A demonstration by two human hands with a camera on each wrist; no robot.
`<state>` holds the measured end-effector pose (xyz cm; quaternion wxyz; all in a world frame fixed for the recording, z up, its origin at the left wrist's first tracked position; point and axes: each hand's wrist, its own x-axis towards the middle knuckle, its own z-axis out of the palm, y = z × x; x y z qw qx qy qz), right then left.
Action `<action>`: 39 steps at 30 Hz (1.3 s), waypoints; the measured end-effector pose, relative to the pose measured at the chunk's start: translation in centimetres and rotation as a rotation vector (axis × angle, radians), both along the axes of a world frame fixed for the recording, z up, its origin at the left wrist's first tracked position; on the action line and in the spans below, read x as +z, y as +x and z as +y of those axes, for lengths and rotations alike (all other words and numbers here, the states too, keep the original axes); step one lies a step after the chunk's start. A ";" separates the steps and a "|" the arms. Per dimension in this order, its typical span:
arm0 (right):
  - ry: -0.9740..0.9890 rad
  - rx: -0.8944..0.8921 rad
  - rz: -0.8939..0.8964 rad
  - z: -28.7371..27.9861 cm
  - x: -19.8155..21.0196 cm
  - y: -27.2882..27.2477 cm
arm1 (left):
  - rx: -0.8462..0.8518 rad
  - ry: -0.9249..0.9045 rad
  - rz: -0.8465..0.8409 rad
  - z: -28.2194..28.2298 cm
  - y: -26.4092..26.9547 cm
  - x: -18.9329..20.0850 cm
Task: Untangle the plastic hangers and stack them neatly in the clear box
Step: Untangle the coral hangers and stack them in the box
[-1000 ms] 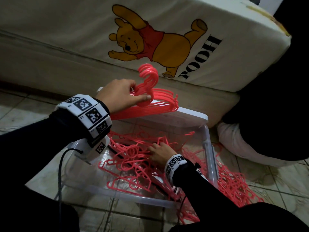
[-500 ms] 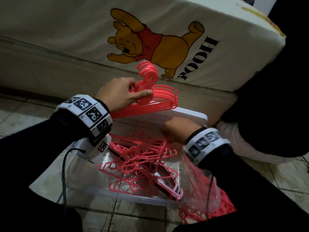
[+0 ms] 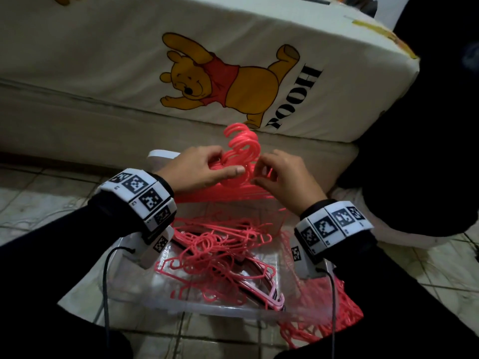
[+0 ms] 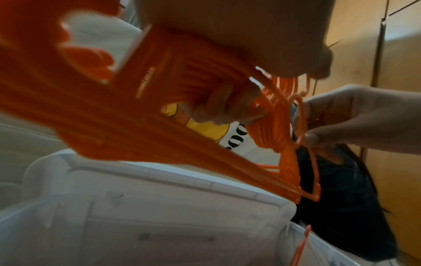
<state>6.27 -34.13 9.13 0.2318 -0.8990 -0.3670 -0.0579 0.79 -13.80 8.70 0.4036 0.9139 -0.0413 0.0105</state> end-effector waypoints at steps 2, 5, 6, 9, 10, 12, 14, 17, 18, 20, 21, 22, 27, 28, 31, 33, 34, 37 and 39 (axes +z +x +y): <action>0.005 0.002 -0.025 0.3 -0.3 -0.2 | -0.019 0.016 0.001 -0.1 0.0 0.0; 0.008 -0.008 -0.048 0.3 -0.7 -0.1 | 0.006 0.070 -0.011 0.2 0.2 0.0; -0.011 -0.014 -0.057 0.1 -0.9 0.1 | 0.021 0.104 -0.022 0.4 0.2 0.0; -0.287 -0.014 -0.052 -0.4 -2.3 0.2 | 0.100 0.227 -0.065 1.1 0.4 0.1; -0.415 0.008 -0.021 -0.4 -3.2 0.1 | 0.114 0.227 -0.066 1.3 0.4 0.1; -0.624 0.088 0.028 0.2 -5.6 -0.2 | 0.122 0.205 -0.054 1.6 0.5 0.2; -0.773 0.189 0.041 1.2 -8.4 -0.8 | 0.129 0.191 -0.050 1.5 0.6 0.3; -0.895 0.340 0.037 2.9 -12.5 -2.1 | 0.163 0.198 -0.065 1.4 0.8 -0.1; -0.912 0.399 0.035 3.4 -13.6 -2.5 | 0.174 0.215 -0.069 1.3 0.8 -0.1; -0.932 0.528 0.013 4.5 -15.3 -3.5 | 0.175 0.215 -0.064 1.3 0.9 -0.2; -0.936 0.589 -0.001 4.6 -16.1 -3.8 | 0.165 0.197 -0.059 1.4 0.9 -0.2; -0.933 0.642 -0.021 4.7 -17.3 -3.9 | 0.156 0.175 -0.054 1.5 0.9 -0.1; -1.031 0.676 0.037 4.0 -20.7 -4.7 | 0.150 0.173 -0.047 1.8 1.0 -0.1; -1.041 0.659 0.057 3.9 -20.6 -4.7 | 0.151 0.175 -0.041 1.9 1.0 -0.1; -0.959 0.588 0.074 4.3 -18.8 -4.6 | 0.156 0.179 -0.033 2.2 1.0 -0.1; -0.844 0.538 0.117 4.7 -16.8 -4.3 | 0.164 0.188 -0.035 2.4 1.1 -0.1; -0.809 0.497 0.151 4.8 -15.8 -4.1 | 0.170 0.196 -0.033 2.5 1.1 0.0; -0.734 0.373 0.265 4.4 -12.8 -3.3 | 0.193 0.198 -0.030 2.9 1.2 0.1; -0.670 0.282 0.364 3.7 -10.6 -2.7 | 0.203 0.177 -0.055 3.0 1.2 0.2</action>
